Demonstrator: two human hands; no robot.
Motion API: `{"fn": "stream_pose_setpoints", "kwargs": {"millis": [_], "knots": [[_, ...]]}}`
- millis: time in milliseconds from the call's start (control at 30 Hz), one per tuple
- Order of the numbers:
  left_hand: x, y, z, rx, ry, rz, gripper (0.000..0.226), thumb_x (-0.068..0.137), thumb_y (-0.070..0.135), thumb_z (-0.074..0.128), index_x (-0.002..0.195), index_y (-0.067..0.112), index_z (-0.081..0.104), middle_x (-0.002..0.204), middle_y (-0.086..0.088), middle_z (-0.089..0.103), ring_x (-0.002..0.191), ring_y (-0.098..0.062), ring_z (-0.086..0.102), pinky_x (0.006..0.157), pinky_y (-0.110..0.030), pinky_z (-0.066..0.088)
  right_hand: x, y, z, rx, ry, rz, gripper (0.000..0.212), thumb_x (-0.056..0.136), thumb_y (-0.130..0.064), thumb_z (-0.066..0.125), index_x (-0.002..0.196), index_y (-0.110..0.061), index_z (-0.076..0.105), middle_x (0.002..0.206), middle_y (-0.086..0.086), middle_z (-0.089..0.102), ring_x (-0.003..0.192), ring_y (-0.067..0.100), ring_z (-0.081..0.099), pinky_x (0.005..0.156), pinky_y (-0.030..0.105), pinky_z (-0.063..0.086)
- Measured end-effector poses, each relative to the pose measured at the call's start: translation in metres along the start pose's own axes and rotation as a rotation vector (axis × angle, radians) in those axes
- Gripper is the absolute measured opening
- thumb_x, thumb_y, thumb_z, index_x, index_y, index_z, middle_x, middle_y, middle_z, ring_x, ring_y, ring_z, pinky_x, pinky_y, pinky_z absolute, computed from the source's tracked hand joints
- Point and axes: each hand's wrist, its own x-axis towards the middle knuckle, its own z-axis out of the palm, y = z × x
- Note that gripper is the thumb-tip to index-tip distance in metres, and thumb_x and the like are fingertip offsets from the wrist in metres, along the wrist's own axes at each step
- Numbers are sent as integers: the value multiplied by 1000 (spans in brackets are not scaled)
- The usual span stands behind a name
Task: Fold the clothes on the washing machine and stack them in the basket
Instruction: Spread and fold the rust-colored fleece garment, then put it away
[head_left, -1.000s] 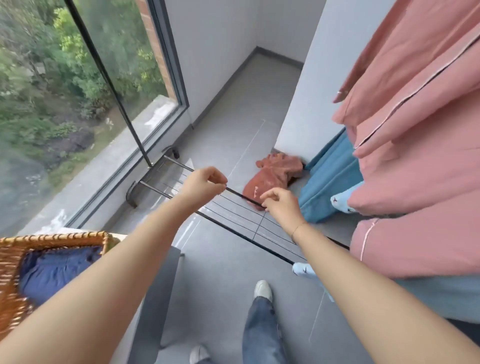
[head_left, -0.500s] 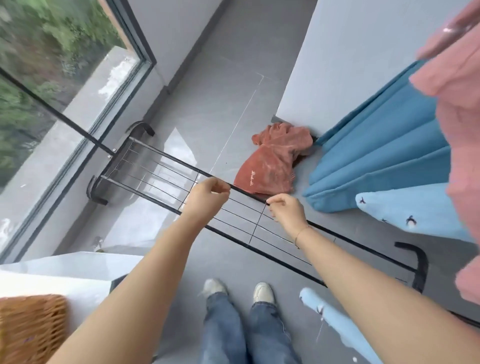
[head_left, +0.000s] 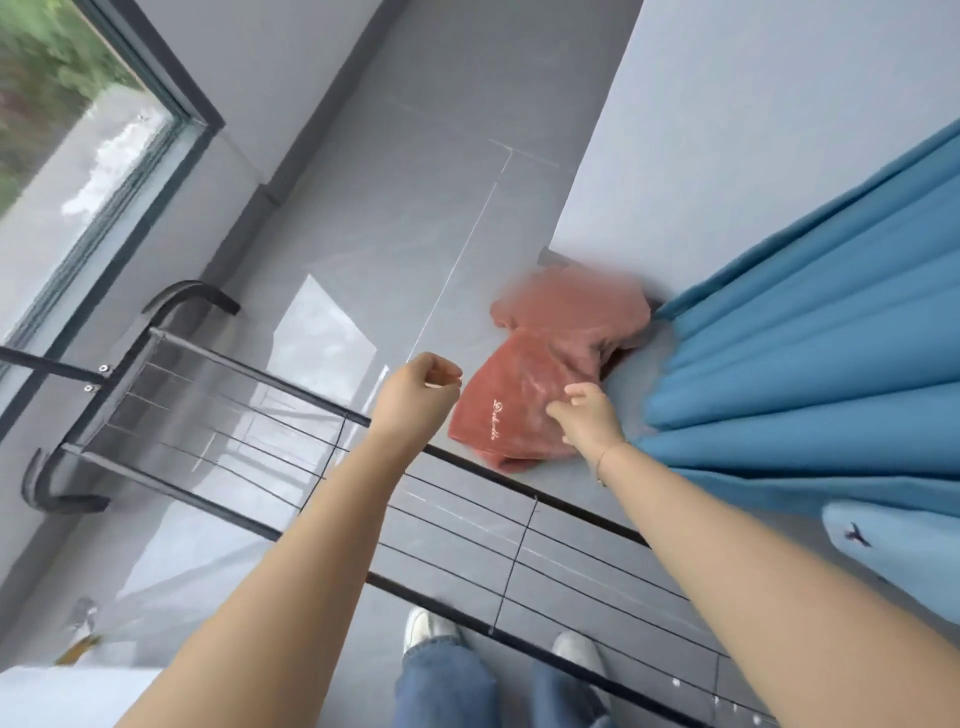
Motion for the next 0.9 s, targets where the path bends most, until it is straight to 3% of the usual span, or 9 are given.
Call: {"fn": "stream_pose_setpoints", "kwargs": {"millis": [200, 300, 367, 433, 500, 600, 700, 800, 900], "knots": [[74, -66, 47, -30, -6, 6, 17, 81, 9, 58, 88, 24, 62, 99, 4, 69, 82, -13, 62, 76, -29, 46, 115, 55, 45, -209, 101, 52, 119, 63, -59, 77, 152, -24, 7, 154, 11, 16, 139, 31, 30, 112, 52, 29], [97, -95, 59, -37, 22, -8, 18, 85, 5, 56, 93, 20, 63, 99, 4, 69, 81, -10, 61, 75, -27, 45, 157, 64, 69, -275, 84, 115, 127, 69, -61, 74, 152, -19, -12, 157, 13, 13, 139, 36, 29, 112, 49, 29], [103, -111, 65, -49, 18, -19, 18, 85, 6, 57, 94, 20, 63, 99, 4, 69, 87, -13, 63, 80, -30, 48, 173, 72, 79, -379, 104, 130, 121, 74, -56, 72, 152, -9, -8, 152, 13, 26, 134, 37, 37, 107, 48, 36], [103, -123, 65, -46, -2, -37, 17, 86, 7, 57, 95, 21, 63, 100, 5, 69, 91, -15, 64, 82, -32, 48, 178, 77, 78, -470, 146, 117, 96, 79, -48, 71, 148, -3, 22, 144, 13, 41, 127, 35, 46, 101, 44, 41], [101, -127, 63, -50, 3, -55, 17, 86, 7, 57, 96, 19, 64, 101, 4, 70, 92, -15, 64, 81, -31, 47, 181, 78, 72, -272, 195, 142, 60, 81, -31, 70, 129, 0, 51, 129, 17, 57, 113, 32, 58, 94, 39, 45], [84, -120, 53, -127, 39, -96, 19, 86, 3, 56, 97, 15, 64, 100, 2, 71, 92, -16, 65, 78, -27, 47, 161, 65, 56, 399, 81, 261, 56, 76, -20, 70, 126, 1, 56, 112, 11, 63, 93, 23, 61, 84, 35, 52], [53, -100, 43, -185, 27, -107, 20, 84, 0, 55, 94, 15, 64, 101, -2, 71, 87, -15, 63, 73, -26, 46, 110, 32, 37, 748, -109, 228, 42, 80, -27, 64, 116, -6, 64, 105, 11, 69, 90, 25, 68, 67, 31, 56], [19, -82, 18, -127, 64, -81, 17, 85, 6, 56, 89, 20, 63, 97, 1, 70, 85, -17, 62, 78, -32, 47, 42, -10, 22, 932, -180, 136, 12, 85, -25, 57, 86, -14, 60, 84, 9, 63, 79, 23, 63, 61, 28, 52], [-33, -60, -27, -145, 107, -102, 17, 86, 7, 59, 85, 23, 63, 92, 1, 70, 86, -19, 64, 81, -34, 47, -43, -63, 10, 895, -180, 7, 31, 58, -26, 65, 84, -14, 55, 89, 9, 50, 78, 25, 53, 66, 33, 46]]}}
